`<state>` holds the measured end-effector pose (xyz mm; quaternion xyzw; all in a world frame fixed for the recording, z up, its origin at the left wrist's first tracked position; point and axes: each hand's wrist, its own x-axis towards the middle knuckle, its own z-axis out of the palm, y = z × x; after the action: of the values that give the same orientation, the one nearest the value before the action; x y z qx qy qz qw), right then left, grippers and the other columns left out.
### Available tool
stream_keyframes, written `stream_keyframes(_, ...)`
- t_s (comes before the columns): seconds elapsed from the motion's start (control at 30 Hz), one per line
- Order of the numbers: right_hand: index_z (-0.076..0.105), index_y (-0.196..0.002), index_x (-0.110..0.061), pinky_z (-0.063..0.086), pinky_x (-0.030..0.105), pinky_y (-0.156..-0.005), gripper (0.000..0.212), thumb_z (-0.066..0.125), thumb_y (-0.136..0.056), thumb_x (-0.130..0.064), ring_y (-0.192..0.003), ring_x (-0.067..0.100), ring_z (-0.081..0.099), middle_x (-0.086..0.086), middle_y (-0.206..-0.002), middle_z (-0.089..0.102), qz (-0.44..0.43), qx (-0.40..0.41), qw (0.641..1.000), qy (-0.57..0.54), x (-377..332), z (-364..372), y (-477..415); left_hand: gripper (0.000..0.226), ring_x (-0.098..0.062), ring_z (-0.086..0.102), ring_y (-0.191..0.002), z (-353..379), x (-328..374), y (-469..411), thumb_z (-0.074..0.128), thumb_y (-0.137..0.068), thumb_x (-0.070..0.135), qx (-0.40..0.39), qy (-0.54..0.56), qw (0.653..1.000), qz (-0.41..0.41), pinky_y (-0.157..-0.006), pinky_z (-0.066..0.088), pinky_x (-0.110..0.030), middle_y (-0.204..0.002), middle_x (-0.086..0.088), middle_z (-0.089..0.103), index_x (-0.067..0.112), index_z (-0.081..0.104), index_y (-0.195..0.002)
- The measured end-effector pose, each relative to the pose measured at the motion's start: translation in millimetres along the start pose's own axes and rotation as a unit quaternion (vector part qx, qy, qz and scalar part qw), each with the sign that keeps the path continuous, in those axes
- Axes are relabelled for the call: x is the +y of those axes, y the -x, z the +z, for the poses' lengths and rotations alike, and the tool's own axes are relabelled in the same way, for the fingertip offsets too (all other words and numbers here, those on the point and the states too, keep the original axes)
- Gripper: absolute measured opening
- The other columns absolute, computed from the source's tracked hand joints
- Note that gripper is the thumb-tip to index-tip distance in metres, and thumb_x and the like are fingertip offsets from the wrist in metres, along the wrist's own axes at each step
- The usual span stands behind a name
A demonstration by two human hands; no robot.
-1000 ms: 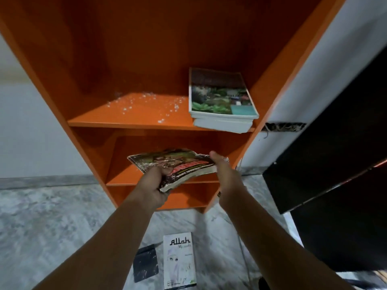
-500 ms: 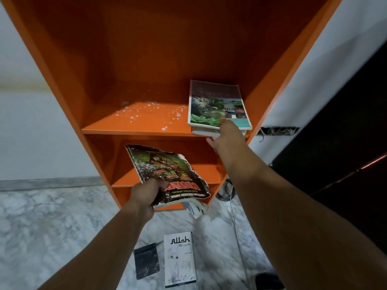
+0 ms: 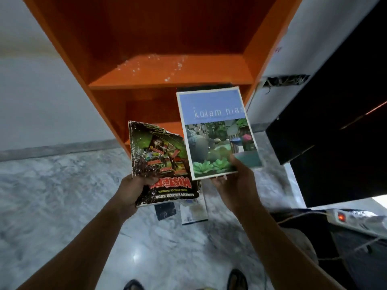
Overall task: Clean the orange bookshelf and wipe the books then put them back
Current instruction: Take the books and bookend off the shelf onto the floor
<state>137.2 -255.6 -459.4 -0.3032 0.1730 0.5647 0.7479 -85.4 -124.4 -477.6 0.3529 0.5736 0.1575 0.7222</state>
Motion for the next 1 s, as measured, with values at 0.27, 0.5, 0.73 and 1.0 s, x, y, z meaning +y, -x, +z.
stream_keyframes(0.27,0.064,-0.104,-0.017,0.054,0.042,-0.082,0.013,0.061,-0.093,-0.01,-0.09,0.023,0.065,0.007,-0.097,0.069,0.019,0.262,0.945,0.197,50,-124,-37,0.019,-0.034,0.064,-0.073,-34,-52,-56,0.062,-0.076,-0.015,0.099,-0.008,0.992,0.078,-0.058,0.05,-0.038,-0.092,-0.024,0.074,-0.004,0.072,-0.086)
stream_keyframes(0.5,0.068,-0.097,-0.025,0.054,0.035,-0.077,0.014,0.067,-0.089,-0.014,-0.095,0.017,0.065,0.001,-0.104,0.069,0.076,0.264,0.93,0.245,122,-269,-195,0.029,-0.048,0.066,-0.11,-31,-152,-156,0.067,-0.088,-0.001,0.013,0.081,0.992,0.095,-0.094,0.054,-0.061,-0.119,-0.027,0.07,0.0,0.07,-0.116)
stream_keyframes(0.73,0.061,-0.133,-0.009,0.04,0.046,-0.116,0.064,0.086,-0.075,-0.02,-0.108,0.024,0.06,0.025,-0.147,0.051,0.067,0.237,0.954,0.173,174,-436,-293,0.036,-0.031,0.071,-0.092,41,-255,-251,0.058,-0.094,0.003,-0.099,0.141,0.984,0.037,-0.088,0.06,-0.045,-0.112,-0.022,0.069,-0.008,0.061,-0.129)
stream_keyframes(1.0,0.058,-0.134,0.0,0.05,0.049,-0.107,0.037,0.056,-0.1,-0.012,-0.112,0.03,0.066,0.017,-0.118,0.066,-0.011,0.257,0.957,0.134,172,-493,-282,0.027,-0.032,0.064,-0.12,85,-379,-339,0.063,-0.095,0.01,-0.117,0.118,0.98,-0.111,-0.112,0.045,-0.049,-0.124,-0.014,0.07,0.001,0.07,-0.119)
